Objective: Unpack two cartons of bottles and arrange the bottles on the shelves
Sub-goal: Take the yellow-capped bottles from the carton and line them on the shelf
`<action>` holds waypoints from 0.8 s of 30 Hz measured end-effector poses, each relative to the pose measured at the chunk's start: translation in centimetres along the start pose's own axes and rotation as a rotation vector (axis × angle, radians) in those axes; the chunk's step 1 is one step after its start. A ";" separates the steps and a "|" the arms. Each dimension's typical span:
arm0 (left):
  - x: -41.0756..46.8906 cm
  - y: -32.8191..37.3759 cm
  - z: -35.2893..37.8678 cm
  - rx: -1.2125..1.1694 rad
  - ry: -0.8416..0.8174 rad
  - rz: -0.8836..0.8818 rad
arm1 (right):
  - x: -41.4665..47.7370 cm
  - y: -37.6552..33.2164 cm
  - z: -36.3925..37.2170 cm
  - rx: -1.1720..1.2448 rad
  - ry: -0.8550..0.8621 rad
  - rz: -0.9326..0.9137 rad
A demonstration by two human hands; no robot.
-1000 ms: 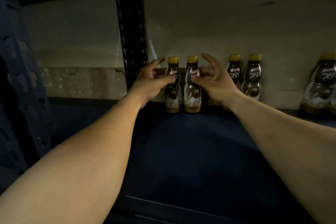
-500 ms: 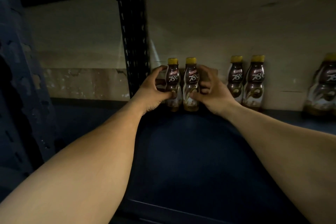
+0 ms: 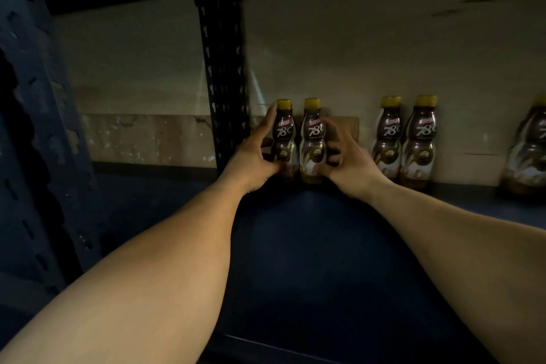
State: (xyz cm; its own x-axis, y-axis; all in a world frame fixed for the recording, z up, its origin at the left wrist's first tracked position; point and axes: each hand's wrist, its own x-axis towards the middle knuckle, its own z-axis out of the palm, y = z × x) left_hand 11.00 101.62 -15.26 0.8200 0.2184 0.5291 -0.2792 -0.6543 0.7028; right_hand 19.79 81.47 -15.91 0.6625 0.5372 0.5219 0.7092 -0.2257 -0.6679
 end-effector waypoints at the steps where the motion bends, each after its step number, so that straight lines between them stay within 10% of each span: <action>1: 0.0 -0.2 0.0 -0.002 0.010 -0.007 | 0.1 0.0 0.1 -0.002 -0.004 0.005; 24: 0.7 -2.6 -0.1 0.014 0.091 -0.081 | 0.7 0.1 1.5 -0.086 -0.021 -0.014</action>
State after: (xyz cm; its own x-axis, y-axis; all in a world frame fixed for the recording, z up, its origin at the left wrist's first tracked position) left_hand 12.25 103.50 -16.66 0.7906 0.3356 0.5122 -0.2061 -0.6418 0.7386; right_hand 19.96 83.06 -16.43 0.6475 0.5578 0.5192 0.7374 -0.2866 -0.6116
